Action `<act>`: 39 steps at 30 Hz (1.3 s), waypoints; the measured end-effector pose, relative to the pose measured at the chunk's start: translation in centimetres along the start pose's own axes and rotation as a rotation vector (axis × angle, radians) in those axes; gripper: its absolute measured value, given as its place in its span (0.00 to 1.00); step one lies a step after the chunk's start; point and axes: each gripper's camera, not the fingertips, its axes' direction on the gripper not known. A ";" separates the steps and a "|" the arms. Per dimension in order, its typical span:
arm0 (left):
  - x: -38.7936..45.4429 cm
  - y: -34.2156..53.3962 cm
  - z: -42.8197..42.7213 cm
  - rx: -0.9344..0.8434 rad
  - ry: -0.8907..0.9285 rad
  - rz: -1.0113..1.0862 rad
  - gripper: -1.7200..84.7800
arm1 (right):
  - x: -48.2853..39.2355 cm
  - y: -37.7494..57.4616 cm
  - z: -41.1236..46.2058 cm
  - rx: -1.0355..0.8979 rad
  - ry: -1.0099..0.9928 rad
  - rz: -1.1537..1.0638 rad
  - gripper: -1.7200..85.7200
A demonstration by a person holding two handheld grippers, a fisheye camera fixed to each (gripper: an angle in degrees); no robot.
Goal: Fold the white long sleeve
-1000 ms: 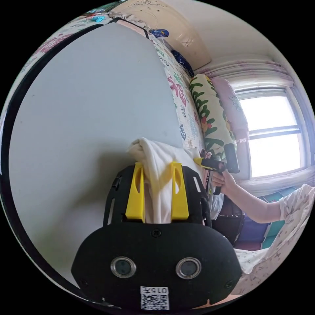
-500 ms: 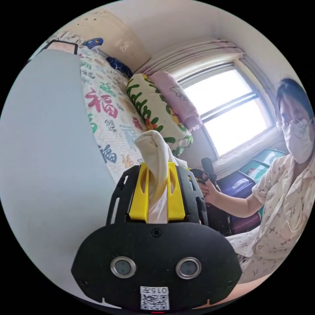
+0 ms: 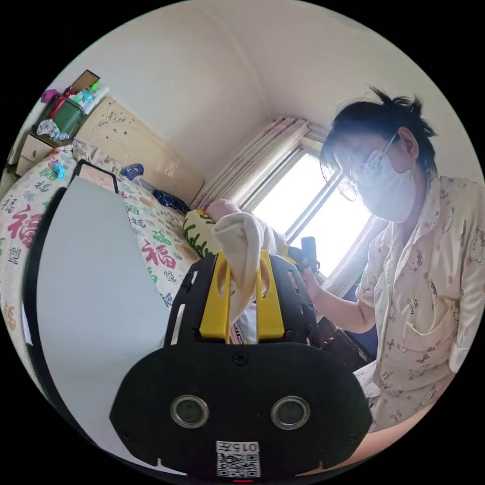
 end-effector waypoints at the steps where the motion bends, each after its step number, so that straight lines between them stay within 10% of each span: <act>1: 1.5 0.7 -4.5 0.032 -0.035 0.013 0.11 | -0.6 0.2 2.8 -0.015 -0.035 -0.033 0.12; 17: 34.4 29.4 -67.6 0.369 -0.966 -0.159 0.11 | -16.0 14.0 58.1 -0.733 -0.789 -0.440 0.11; 31: 42.4 51.9 -79.3 0.731 -1.163 -0.619 0.11 | -18.8 36.6 85.7 -1.226 -0.816 -0.619 0.11; 39: 35.8 53.5 -86.0 0.730 -1.560 -0.873 0.12 | -20.5 42.1 97.0 -0.998 -0.497 -0.555 0.10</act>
